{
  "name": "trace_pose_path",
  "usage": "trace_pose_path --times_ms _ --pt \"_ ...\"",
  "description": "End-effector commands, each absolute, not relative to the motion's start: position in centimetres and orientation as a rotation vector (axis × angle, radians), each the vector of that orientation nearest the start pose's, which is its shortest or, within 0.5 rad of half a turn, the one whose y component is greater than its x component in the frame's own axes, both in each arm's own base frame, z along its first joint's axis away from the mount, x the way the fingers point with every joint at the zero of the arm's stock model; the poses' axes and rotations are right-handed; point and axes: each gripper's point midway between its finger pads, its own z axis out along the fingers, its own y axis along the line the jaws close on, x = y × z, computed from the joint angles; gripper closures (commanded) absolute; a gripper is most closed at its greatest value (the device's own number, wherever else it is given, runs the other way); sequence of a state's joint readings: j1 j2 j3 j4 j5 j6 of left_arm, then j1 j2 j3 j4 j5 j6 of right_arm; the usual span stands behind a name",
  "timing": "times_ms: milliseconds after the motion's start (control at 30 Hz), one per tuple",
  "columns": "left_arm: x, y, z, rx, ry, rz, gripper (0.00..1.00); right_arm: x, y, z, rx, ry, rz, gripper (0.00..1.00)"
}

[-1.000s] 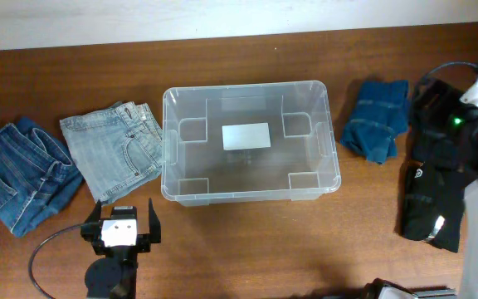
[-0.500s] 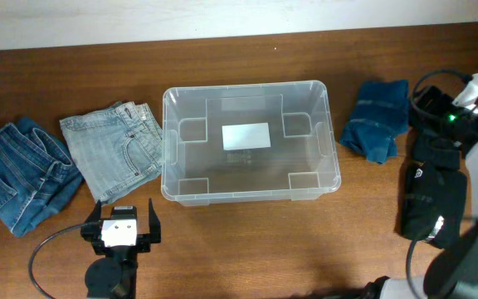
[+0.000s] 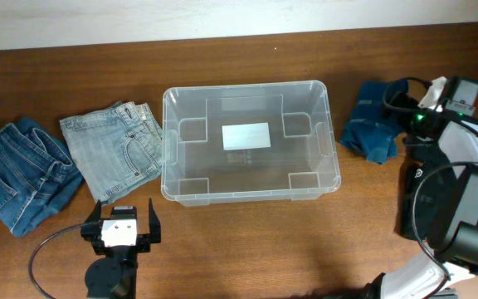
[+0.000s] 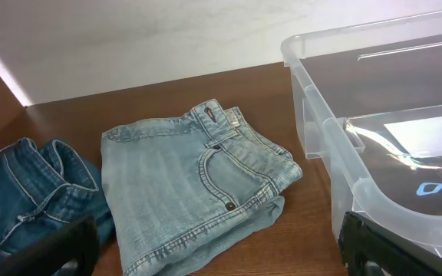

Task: Pack container
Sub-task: 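Reach the right gripper to the folded teal sweater and grasp it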

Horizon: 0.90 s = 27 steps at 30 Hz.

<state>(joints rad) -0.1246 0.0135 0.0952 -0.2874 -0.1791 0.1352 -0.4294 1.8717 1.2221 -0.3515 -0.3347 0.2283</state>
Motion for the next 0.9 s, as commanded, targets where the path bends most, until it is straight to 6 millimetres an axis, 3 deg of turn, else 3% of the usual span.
trace_pose_path --times_ms 0,67,567,867 --pt "23.6 0.1 14.7 0.115 1.768 0.17 0.0 44.2 -14.3 5.3 0.757 2.452 0.263 0.01" --pt "23.6 0.1 14.7 0.115 1.769 0.17 0.0 43.9 -14.7 4.6 0.825 2.459 0.228 0.02" --pt "23.6 0.1 14.7 0.115 1.769 0.17 0.0 43.0 -14.3 2.7 0.854 2.514 0.239 0.03" --pt "23.6 0.1 14.7 0.115 1.769 0.17 0.0 42.8 -14.0 1.2 0.863 2.542 0.264 0.37"
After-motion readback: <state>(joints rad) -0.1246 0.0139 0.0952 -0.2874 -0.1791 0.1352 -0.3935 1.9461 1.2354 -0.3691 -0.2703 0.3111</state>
